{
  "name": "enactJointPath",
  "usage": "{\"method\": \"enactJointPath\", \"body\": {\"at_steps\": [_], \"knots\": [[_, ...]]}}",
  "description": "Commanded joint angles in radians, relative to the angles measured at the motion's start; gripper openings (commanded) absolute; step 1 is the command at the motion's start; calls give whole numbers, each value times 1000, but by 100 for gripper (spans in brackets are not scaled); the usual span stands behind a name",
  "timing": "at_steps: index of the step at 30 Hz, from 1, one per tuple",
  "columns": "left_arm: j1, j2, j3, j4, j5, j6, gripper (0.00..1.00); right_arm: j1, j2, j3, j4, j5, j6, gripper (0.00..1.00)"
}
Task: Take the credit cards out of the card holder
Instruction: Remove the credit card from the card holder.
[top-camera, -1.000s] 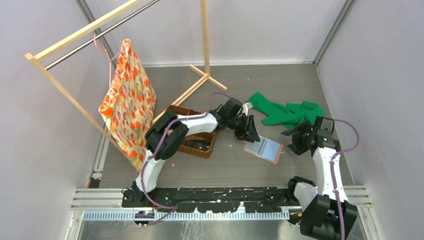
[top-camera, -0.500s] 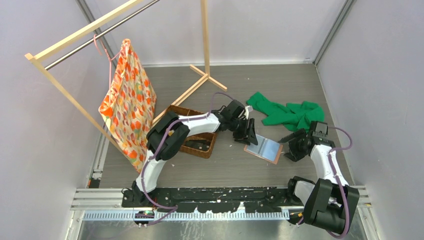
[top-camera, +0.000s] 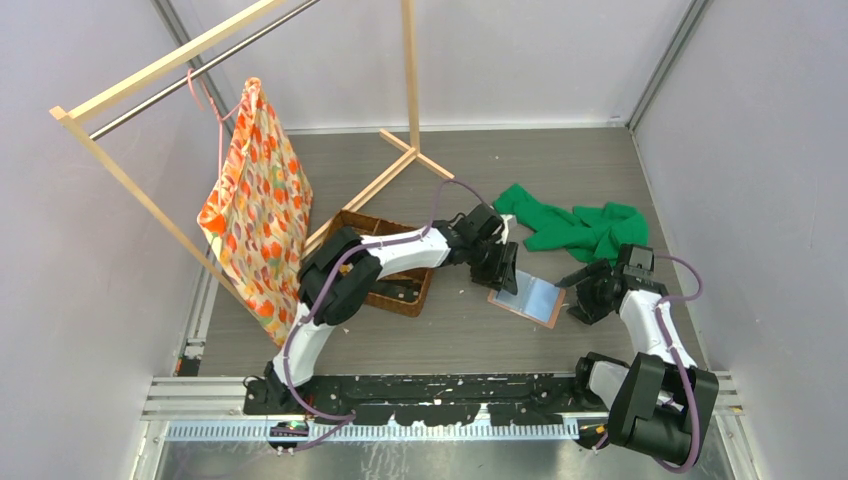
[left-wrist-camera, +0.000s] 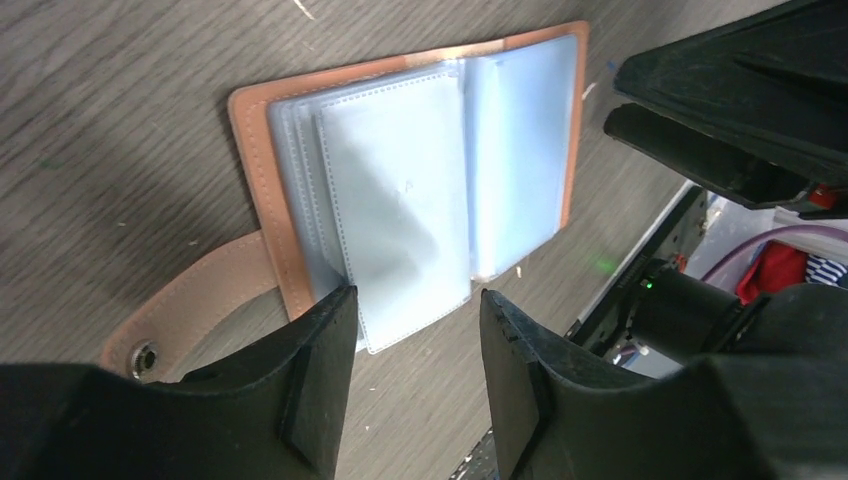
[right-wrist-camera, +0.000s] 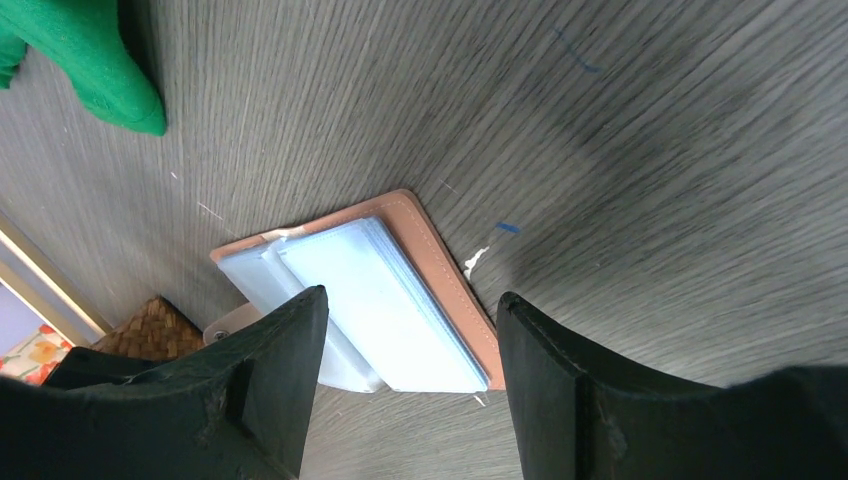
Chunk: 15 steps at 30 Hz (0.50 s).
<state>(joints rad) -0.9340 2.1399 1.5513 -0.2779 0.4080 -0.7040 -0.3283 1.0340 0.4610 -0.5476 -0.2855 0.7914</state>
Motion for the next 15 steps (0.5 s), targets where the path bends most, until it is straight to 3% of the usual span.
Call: {"method": "enactJointPath", "body": {"at_steps": [1,10,15], "knots": [[4,23,49,-39,-43,45,50,3,-1,-7,26,8,-11,67],[-33,-33,31,-67,-161,154,50,4,1,-11,32,9,-7,67],[-35,-3,58,-90,-133,149,50,4,5,-7,30,8,-6,67]]}}
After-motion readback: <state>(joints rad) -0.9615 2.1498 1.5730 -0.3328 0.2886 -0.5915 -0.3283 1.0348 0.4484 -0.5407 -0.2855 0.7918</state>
